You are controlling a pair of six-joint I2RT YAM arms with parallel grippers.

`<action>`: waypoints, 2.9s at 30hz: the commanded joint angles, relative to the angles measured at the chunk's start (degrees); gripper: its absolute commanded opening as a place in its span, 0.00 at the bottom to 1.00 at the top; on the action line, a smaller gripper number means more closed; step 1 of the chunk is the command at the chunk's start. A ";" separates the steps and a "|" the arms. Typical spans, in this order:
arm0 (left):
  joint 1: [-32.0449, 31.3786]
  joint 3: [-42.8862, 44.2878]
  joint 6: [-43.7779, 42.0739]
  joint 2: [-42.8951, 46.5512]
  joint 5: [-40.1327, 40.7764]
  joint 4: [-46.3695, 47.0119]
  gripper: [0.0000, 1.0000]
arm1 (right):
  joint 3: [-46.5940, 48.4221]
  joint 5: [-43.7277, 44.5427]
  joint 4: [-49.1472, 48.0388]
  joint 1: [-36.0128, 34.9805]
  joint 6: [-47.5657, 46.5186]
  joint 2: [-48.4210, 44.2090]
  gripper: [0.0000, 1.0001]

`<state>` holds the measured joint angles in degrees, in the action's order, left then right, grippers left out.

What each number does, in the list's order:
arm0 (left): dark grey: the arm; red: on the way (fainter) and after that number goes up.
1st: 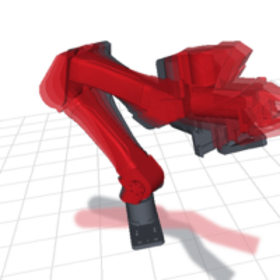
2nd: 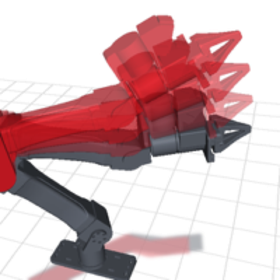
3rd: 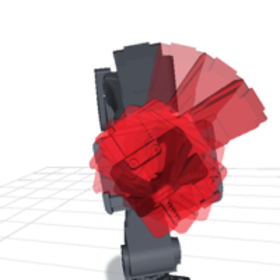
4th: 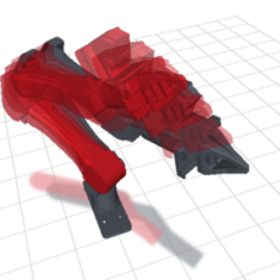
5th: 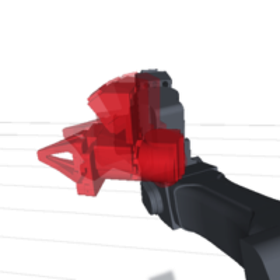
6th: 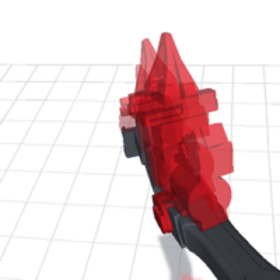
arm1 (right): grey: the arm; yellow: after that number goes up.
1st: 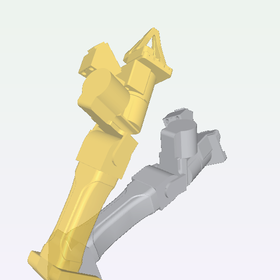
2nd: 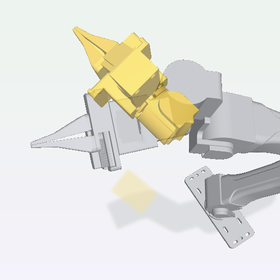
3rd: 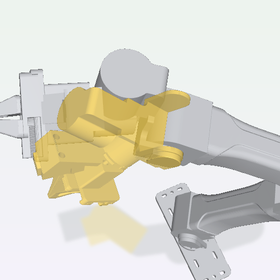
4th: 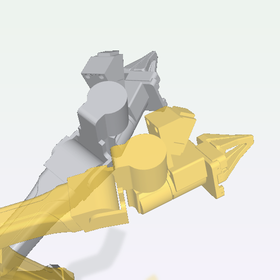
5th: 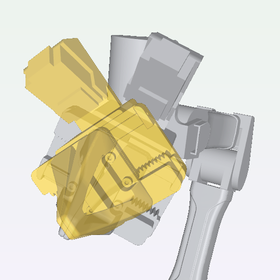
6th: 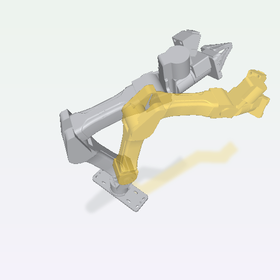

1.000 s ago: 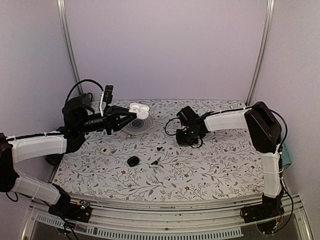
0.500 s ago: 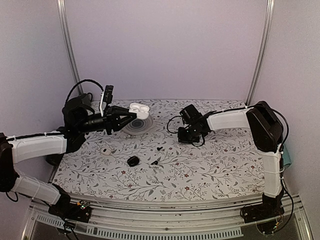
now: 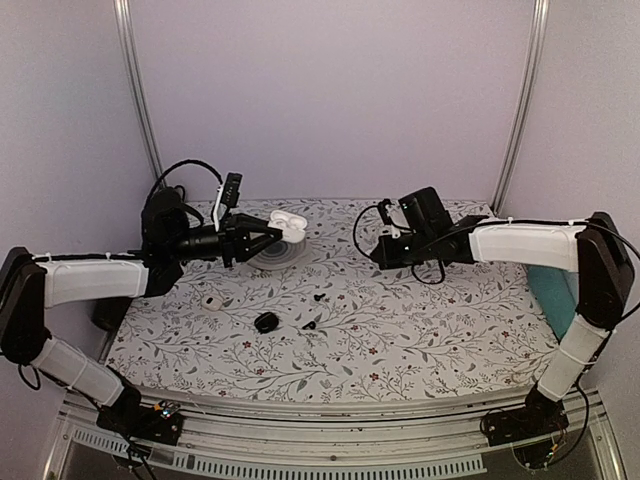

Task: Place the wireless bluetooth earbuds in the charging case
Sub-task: Pick up the right earbud from the center of the board, then insert the right earbud into the right side groove of the charging case.

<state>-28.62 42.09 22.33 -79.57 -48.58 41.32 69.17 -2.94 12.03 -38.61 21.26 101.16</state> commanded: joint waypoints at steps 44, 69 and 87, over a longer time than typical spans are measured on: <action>-4.06 9.76 -8.73 -3.44 -16.46 -4.29 0.00 | 18.18 -19.05 13.25 -15.80 -29.58 -10.19 0.03; -4.84 9.59 -10.40 -0.48 -14.63 -5.78 0.00 | 19.84 -13.06 17.05 -16.75 -31.32 -8.10 0.03; -6.09 6.11 -7.85 -0.06 -8.46 1.50 0.00 | 23.16 -12.74 20.64 -17.21 -32.48 -5.14 0.08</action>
<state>-32.84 48.18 13.69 -81.97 -58.19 36.07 91.31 -16.23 29.61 -55.00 -10.35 93.54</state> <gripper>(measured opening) 0.214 0.063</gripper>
